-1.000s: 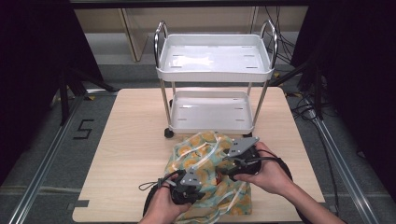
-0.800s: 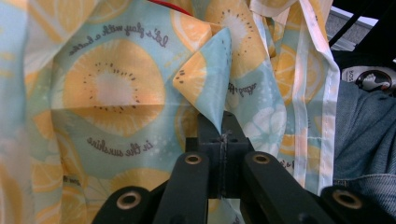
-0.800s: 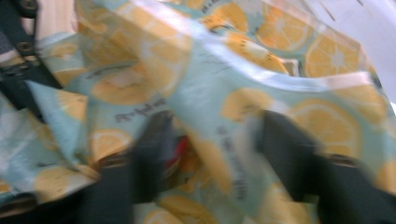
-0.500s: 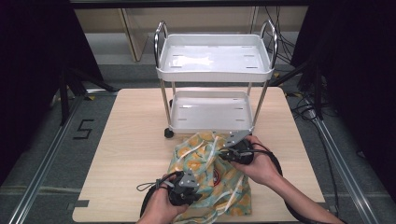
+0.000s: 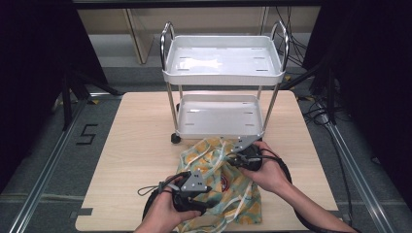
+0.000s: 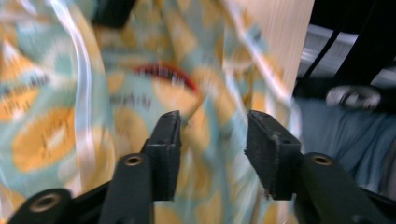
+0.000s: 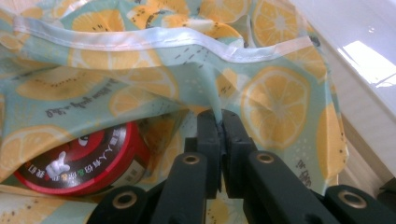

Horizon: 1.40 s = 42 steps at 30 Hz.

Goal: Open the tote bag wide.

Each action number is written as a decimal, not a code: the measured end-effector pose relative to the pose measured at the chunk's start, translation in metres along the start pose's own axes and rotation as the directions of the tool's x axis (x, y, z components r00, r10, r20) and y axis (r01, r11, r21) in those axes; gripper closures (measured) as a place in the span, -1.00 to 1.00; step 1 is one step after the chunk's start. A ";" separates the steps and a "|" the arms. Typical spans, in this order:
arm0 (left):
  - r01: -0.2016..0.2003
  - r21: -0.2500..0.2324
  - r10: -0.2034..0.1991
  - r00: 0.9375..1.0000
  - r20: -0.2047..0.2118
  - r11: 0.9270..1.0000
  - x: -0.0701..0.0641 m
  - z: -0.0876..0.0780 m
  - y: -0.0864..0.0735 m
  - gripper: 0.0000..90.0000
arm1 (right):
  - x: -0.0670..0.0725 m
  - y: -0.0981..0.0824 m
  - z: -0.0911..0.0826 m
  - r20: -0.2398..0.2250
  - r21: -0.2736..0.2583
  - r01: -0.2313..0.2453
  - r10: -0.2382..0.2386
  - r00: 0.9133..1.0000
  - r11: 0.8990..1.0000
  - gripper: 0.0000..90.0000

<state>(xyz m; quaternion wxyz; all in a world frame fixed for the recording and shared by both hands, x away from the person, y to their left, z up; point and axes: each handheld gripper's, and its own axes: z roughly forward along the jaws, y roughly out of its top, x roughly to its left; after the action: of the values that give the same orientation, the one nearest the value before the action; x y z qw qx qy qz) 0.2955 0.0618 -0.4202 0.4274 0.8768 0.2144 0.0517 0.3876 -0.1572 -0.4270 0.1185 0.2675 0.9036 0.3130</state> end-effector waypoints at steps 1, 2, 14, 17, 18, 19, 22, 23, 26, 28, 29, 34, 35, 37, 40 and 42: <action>0.009 -0.017 -0.009 1.000 0.000 1.000 0.001 0.001 0.002 0.10 | 0.000 0.001 0.000 0.001 -0.004 -0.006 0.006 1.000 1.000 0.97; 0.026 -0.020 -0.026 1.000 -0.002 0.999 0.002 0.004 0.004 0.05 | 0.000 0.001 0.000 0.007 -0.004 -0.006 0.006 1.000 1.000 0.97; 0.111 -0.065 -0.117 0.989 -0.091 0.992 0.030 0.030 0.020 -0.05 | -0.004 0.005 0.003 0.029 -0.055 -0.034 0.036 0.999 0.998 1.00; 0.137 -0.050 -0.142 0.984 -0.107 0.989 0.036 0.035 0.022 -0.07 | -0.004 0.007 0.003 0.039 -0.070 -0.047 0.049 0.998 0.996 1.00; 0.157 -0.048 -0.161 0.981 -0.104 0.986 0.038 0.037 0.023 -0.07 | -0.004 0.007 0.003 0.043 -0.070 -0.051 0.054 0.998 0.996 1.00; 0.163 -0.045 -0.167 0.980 -0.106 0.986 0.041 0.039 0.024 -0.07 | -0.005 0.007 0.002 0.040 -0.063 -0.054 0.056 0.998 0.997 1.00; 0.207 -0.035 -0.210 0.970 -0.124 0.978 0.046 0.045 0.026 -0.07 | -0.004 0.008 0.002 0.047 -0.070 -0.059 0.062 0.997 0.996 1.00; 0.221 -0.030 -0.223 0.967 -0.125 0.975 0.048 0.047 0.026 -0.08 | -0.003 0.008 0.002 0.049 -0.070 -0.058 0.061 0.997 0.996 1.00; 0.235 -0.008 -0.234 0.961 -0.148 0.972 0.052 0.052 0.029 -0.08 | -0.005 0.008 0.002 0.058 -0.075 -0.012 0.016 0.998 0.997 1.00; 0.245 0.001 -0.242 0.958 -0.150 0.969 0.053 0.054 0.031 -0.08 | -0.005 0.009 0.002 0.061 -0.074 -0.008 0.013 0.998 0.997 1.00; 0.235 0.019 -0.229 0.961 -0.157 0.972 0.055 0.055 0.033 -0.09 | -0.005 0.009 0.002 0.061 -0.075 -0.008 0.013 0.998 0.997 1.00; 0.238 0.073 -0.221 0.957 -0.187 0.969 0.057 0.062 0.041 -0.09 | -0.005 0.010 -0.001 0.067 -0.081 -0.004 0.009 0.998 0.997 0.99; 0.238 0.073 -0.221 0.956 -0.192 0.968 0.056 0.063 0.043 -0.09 | -0.005 0.010 -0.002 0.071 -0.080 -0.007 0.012 0.997 0.997 0.98; 0.237 0.090 -0.216 0.957 -0.194 0.967 0.055 0.065 0.045 -0.09 | -0.006 0.010 -0.004 0.064 -0.062 -0.004 0.008 0.998 0.998 0.98; 0.246 0.106 -0.220 0.953 -0.209 0.964 0.056 0.070 0.045 -0.09 | -0.005 0.010 -0.002 0.075 -0.079 0.003 0.003 0.997 0.997 0.98; 0.264 0.115 -0.235 0.947 -0.217 0.958 0.057 0.072 0.045 -0.09 | -0.004 0.011 -0.004 0.069 -0.065 0.007 -0.002 0.998 0.998 0.97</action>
<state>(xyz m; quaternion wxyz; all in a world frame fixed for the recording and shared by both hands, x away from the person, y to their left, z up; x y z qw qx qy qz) 0.3816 0.0087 -0.4364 0.3429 0.8610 0.3691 0.0701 0.3939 -0.1543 -0.4168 0.1589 0.2720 0.8890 0.3324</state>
